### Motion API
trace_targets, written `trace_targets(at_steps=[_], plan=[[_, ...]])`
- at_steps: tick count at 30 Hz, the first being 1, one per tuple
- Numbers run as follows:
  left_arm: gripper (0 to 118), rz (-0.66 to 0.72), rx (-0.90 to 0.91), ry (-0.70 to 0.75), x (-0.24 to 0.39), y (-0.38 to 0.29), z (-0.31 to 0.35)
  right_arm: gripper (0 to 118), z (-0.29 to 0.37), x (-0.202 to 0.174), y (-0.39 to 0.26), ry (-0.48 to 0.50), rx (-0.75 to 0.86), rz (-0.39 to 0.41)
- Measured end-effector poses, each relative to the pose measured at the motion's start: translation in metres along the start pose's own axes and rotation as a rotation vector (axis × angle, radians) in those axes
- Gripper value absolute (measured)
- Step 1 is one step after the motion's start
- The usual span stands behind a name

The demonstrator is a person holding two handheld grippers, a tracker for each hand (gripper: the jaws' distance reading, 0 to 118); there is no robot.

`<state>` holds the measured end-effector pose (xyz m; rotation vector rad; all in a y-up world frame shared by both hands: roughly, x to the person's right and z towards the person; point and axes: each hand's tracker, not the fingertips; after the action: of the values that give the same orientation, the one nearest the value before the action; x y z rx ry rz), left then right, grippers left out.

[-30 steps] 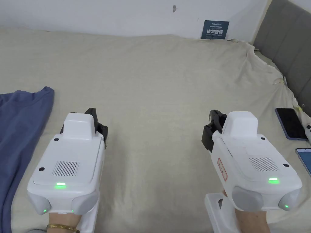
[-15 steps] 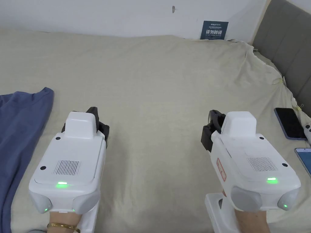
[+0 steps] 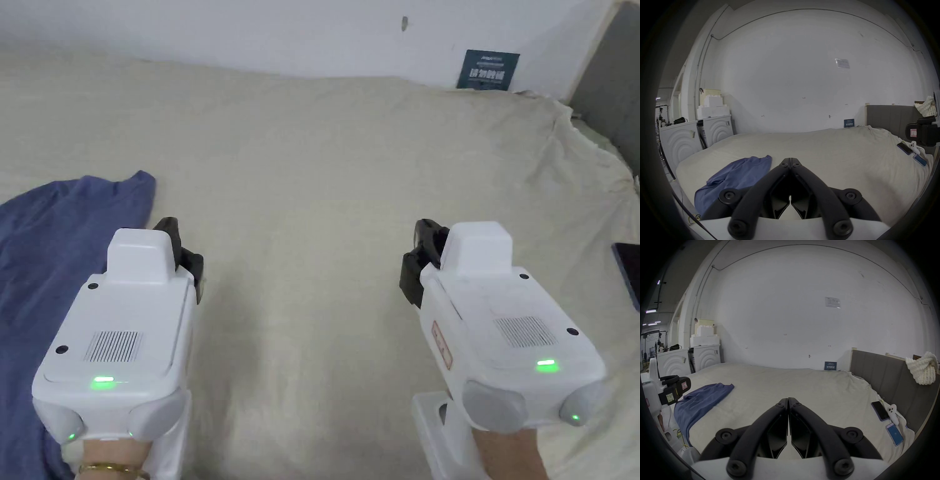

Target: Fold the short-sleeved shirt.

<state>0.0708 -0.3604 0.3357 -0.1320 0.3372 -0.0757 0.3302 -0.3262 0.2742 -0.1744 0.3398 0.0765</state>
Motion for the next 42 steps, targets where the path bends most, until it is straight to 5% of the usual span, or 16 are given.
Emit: trace_targets(at_steps=[16,31,34,36,38,39,42], plan=[[0,-0.011,-0.039,0.289,-0.089,-0.011,0.046,0,-0.029,-0.096,0.004,0.306,0.013,0.044],[2,0.034,-0.073,0.455,-0.123,-0.030,0.076,0,-0.037,-0.143,0.002,0.450,-0.006,0.083],[37,0.051,-0.097,0.443,-0.129,-0.033,0.074,0,-0.039,-0.147,0.001,0.458,-0.011,0.086],[79,0.068,-0.118,0.436,-0.133,-0.033,0.070,0,-0.040,-0.150,0.001,0.461,-0.016,0.088],[109,0.078,-0.123,0.431,-0.137,-0.034,0.064,0,-0.042,-0.151,0.001,0.462,-0.022,0.090],[118,0.086,-0.125,0.429,-0.140,-0.034,0.061,0,-0.043,-0.152,0.000,0.463,-0.024,0.090],[118,0.106,-0.112,0.404,-0.148,-0.032,0.052,0,-0.048,-0.156,0.000,0.463,-0.034,0.093]])
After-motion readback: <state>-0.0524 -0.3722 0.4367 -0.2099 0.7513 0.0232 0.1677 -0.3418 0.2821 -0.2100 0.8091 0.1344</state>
